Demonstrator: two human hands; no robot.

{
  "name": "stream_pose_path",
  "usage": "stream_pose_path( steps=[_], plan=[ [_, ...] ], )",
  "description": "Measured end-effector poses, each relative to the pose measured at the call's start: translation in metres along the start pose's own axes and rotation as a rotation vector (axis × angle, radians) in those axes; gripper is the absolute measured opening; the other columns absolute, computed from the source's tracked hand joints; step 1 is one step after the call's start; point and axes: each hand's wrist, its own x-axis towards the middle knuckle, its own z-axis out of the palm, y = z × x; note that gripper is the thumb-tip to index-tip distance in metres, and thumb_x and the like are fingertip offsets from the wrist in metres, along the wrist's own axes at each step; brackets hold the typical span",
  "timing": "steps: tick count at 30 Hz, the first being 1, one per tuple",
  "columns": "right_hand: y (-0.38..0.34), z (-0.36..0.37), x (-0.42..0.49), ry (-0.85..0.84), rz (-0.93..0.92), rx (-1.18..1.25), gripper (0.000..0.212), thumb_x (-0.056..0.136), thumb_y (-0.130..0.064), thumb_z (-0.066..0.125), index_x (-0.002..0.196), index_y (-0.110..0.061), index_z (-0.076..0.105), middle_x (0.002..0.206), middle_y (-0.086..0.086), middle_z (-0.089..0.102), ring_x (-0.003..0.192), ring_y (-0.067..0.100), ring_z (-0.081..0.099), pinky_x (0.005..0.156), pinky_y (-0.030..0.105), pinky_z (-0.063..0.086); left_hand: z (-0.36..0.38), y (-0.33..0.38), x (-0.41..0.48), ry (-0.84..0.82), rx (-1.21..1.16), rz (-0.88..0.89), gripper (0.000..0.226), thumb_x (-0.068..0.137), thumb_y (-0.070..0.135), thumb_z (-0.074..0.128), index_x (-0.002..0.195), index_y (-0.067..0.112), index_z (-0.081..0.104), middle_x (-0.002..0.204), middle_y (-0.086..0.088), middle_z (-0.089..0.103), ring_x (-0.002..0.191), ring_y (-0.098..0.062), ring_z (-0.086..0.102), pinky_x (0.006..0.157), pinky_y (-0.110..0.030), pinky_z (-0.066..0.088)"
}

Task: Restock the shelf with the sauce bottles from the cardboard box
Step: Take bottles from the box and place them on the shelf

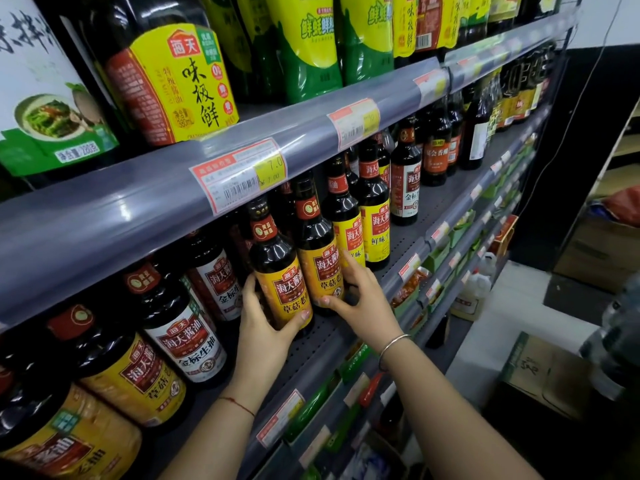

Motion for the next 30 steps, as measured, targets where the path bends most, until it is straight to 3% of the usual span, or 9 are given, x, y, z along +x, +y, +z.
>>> stream_pose_path(
  steps=[3, 6, 9, 11, 15, 22, 25, 28, 30],
  plan=[
    [0.002, -0.008, -0.015, 0.043, 0.006, -0.048, 0.074, 0.082, -0.03, 0.068, 0.141, -0.041, 0.025, 0.13, -0.009, 0.043, 0.119, 0.003, 0.044, 0.1, 0.023, 0.039, -0.003, 0.008, -0.019, 0.081, 0.038, 0.019, 0.098, 0.072, 0.029, 0.079, 0.142, 0.045, 0.012, 0.146, 0.003, 0.031, 0.127, -0.009, 0.039, 0.101, -0.029, 0.037],
    [0.01, -0.022, -0.036, 0.076, 0.011, -0.172, 0.059, 0.087, -0.032, 0.061, 0.139, -0.034, 0.035, 0.127, -0.013, 0.044, 0.113, 0.0, 0.042, 0.093, 0.013, 0.033, 0.004, 0.02, -0.049, 0.11, 0.133, 0.173, 0.078, 0.078, 0.03, 0.072, 0.137, 0.045, 0.022, 0.124, 0.013, 0.036, 0.113, -0.003, 0.041, 0.094, -0.018, 0.035],
    [0.032, -0.04, -0.061, 0.103, -0.013, -0.38, 0.045, 0.089, -0.027, 0.059, 0.132, -0.024, 0.048, 0.119, -0.008, 0.05, 0.108, -0.001, 0.043, 0.097, 0.017, 0.037, 0.031, 0.023, -0.07, -0.184, 0.317, 0.288, 0.055, 0.087, 0.04, 0.058, 0.136, 0.037, 0.034, 0.123, 0.019, 0.034, 0.116, 0.001, 0.037, 0.098, -0.016, 0.035],
    [0.056, -0.053, -0.081, 0.109, -0.026, -0.516, 0.036, 0.088, -0.022, 0.06, 0.123, -0.017, 0.056, 0.11, -0.001, 0.057, 0.101, 0.01, 0.051, 0.092, 0.029, 0.047, 0.061, 0.015, -0.08, -0.454, 0.485, 0.325, 0.053, 0.092, 0.041, 0.049, 0.14, 0.035, 0.029, 0.136, 0.015, 0.032, 0.127, -0.005, 0.033, 0.106, -0.023, 0.034],
    [0.104, -0.079, -0.131, 0.095, 0.158, -0.663, 0.031, 0.086, -0.019, 0.06, 0.117, -0.014, 0.061, 0.107, 0.007, 0.061, 0.097, 0.025, 0.058, 0.084, 0.039, 0.052, 0.126, -0.017, -0.101, -0.818, 0.637, 0.292, 0.051, 0.094, 0.032, 0.046, 0.142, 0.024, 0.031, 0.148, 0.0, 0.03, 0.138, -0.021, 0.028, 0.115, -0.034, 0.027],
    [0.195, -0.095, -0.233, -0.004, 0.585, -0.811, 0.037, 0.09, -0.026, 0.051, 0.126, -0.021, 0.053, 0.124, 0.005, 0.053, 0.111, 0.025, 0.052, 0.095, 0.036, 0.044, 0.226, -0.106, -0.153, -1.052, 0.68, 0.319, 0.051, 0.091, 0.033, 0.046, 0.139, 0.017, 0.037, 0.146, -0.005, 0.037, 0.134, -0.023, 0.034, 0.111, -0.031, 0.026],
    [0.247, -0.088, -0.266, -0.036, 0.7, -0.798, 0.036, 0.088, -0.021, 0.05, 0.123, -0.022, 0.055, 0.121, 0.007, 0.055, 0.112, 0.03, 0.052, 0.094, 0.039, 0.044, 0.271, -0.154, -0.171, -1.122, 0.651, 0.337, 0.047, 0.088, 0.031, 0.049, 0.133, 0.019, 0.041, 0.139, -0.002, 0.044, 0.126, -0.02, 0.041, 0.107, -0.028, 0.032],
    [0.314, -0.079, -0.292, -0.072, 0.825, -0.769, 0.035, 0.088, -0.02, 0.047, 0.123, -0.023, 0.054, 0.131, 0.011, 0.051, 0.121, 0.037, 0.046, 0.099, 0.037, 0.042, 0.322, -0.209, -0.188, -1.2, 0.663, 0.31, 0.05, 0.087, 0.03, 0.051, 0.135, 0.021, 0.04, 0.142, 0.0, 0.04, 0.125, -0.022, 0.042, 0.107, -0.033, 0.036],
    [0.364, -0.071, -0.308, -0.104, 0.878, -0.74, 0.038, 0.088, -0.02, 0.046, 0.125, -0.025, 0.054, 0.137, 0.013, 0.046, 0.122, 0.035, 0.047, 0.1, 0.037, 0.042, 0.354, -0.247, -0.201, -1.27, 0.727, 0.305, 0.04, 0.088, 0.03, 0.051, 0.126, 0.021, 0.048, 0.137, -0.003, 0.043, 0.123, -0.025, 0.044, 0.105, -0.038, 0.039]
  ],
)
